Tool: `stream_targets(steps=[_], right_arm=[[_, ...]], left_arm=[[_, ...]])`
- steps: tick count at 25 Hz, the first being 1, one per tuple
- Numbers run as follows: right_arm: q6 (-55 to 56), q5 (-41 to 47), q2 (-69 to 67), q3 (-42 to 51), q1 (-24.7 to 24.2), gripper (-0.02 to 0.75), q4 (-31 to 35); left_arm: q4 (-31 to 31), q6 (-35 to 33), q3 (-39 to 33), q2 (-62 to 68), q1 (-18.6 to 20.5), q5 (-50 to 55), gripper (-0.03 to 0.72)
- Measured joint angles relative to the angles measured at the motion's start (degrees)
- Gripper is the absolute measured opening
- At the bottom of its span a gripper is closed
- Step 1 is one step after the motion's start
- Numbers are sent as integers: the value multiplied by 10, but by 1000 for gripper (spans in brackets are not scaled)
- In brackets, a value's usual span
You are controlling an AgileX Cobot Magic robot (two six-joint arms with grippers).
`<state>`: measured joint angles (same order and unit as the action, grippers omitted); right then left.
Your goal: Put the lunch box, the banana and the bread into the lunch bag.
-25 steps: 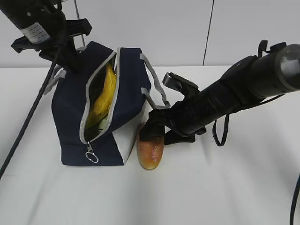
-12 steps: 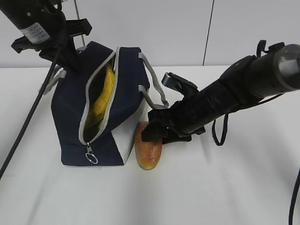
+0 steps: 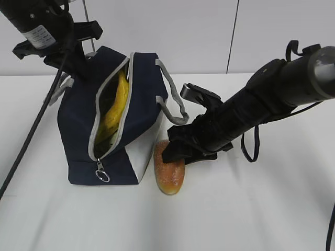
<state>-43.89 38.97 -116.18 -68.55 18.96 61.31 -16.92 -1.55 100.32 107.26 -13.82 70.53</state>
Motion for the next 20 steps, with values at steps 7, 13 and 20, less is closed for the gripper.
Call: stream_targets(steps=[7,13,20], right_arm=[[61,11,49,0,-20,392,-116],[85,51,107,0,-30,392,-177],[89,123,175,-2,-30,391,-193]], left_arm=[[0,0,0,0,0,0,0],[0,0,0,0,0,0,0],[0,0,0,0,0,0,0]])
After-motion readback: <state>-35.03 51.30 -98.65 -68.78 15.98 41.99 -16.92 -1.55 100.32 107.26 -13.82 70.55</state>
